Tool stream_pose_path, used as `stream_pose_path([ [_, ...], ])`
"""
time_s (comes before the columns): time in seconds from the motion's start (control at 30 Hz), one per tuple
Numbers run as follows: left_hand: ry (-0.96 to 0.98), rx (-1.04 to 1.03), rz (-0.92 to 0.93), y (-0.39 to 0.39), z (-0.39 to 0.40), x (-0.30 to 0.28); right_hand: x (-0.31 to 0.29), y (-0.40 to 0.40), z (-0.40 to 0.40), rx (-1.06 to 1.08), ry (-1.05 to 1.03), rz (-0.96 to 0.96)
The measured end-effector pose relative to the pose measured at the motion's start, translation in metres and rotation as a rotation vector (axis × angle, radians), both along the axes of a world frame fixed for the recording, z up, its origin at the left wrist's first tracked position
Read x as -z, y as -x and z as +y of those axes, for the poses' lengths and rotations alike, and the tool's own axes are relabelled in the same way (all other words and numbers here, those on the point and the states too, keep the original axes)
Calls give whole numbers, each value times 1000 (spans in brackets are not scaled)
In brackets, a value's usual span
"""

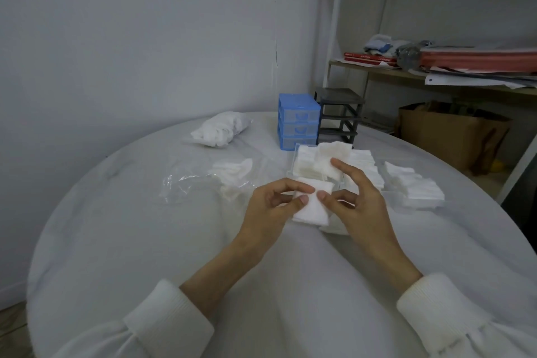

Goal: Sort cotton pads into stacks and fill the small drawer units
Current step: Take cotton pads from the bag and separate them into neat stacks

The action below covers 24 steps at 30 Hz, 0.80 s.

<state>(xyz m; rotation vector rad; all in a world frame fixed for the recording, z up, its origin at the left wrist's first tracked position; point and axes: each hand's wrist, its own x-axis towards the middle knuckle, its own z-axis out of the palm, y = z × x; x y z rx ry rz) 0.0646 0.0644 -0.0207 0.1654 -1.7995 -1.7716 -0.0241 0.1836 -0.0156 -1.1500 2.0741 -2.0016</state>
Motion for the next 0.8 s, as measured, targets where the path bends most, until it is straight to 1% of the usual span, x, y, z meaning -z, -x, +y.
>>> stream_pose_path([
  [0.13, -3, 35, -15, 0, 0, 0, 1, 2, -1, -6, 3, 17],
  [0.2, 3, 10, -26, 0, -2, 0, 2, 4, -1, 31, 7, 44],
  [0.3, 46, -119, -60, -1, -6, 1, 0, 7, 3, 118, 45, 94],
  [0.4, 95, -237, -115, -1, -9, 3, -2, 7, 5, 151, 109, 94],
  [0.47, 132, -281, -152, -1, -11, 5, -3, 6, 4, 144, 138, 88],
  [0.57, 128, -288, -167, 0, -11, 6, -4, 5, 4, 114, 148, 84],
  [0.7, 90, -256, -141, 0, -9, 5, -2, 4, 3, 35, 95, 64],
  [0.8, 81, -282, -110, 1, -10, 5, 0, 1, 3, 6, 56, 33],
])
